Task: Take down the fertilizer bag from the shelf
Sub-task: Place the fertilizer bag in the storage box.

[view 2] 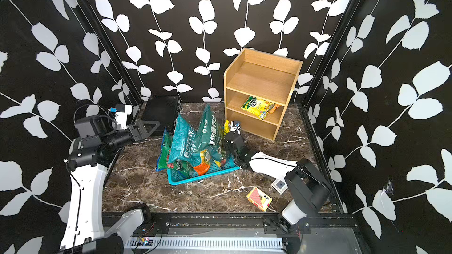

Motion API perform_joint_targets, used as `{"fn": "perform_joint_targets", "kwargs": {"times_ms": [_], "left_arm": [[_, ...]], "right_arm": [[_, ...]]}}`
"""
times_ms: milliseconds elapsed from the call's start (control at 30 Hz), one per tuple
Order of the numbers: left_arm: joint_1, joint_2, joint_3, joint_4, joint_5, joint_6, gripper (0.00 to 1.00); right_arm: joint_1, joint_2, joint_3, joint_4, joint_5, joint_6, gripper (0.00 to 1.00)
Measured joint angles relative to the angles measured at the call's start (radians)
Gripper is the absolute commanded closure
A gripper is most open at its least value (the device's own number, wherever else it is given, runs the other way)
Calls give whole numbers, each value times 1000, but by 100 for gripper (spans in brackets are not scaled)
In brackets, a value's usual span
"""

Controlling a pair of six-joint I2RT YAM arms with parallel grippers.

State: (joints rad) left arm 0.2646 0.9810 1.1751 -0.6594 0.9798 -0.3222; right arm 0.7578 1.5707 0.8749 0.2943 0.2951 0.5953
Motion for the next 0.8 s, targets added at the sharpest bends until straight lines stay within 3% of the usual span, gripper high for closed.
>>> {"fn": "perform_joint_targets", "kwargs": {"times_ms": [233,433,633,800], "left_arm": [[0,0,0,0,0,0,1],[0,0,0,0,0,0,1],[0,0,0,0,0,0,1],[0,0,0,0,0,0,1]], "right_arm": [[3,-16,-5,-1,-32,-8,100],[26,-89,-48,-33,-26,-18,52],[55,-280,-76,-134,-11,-53,34],[60,-452,-75,-192,11,-77,25]]}}
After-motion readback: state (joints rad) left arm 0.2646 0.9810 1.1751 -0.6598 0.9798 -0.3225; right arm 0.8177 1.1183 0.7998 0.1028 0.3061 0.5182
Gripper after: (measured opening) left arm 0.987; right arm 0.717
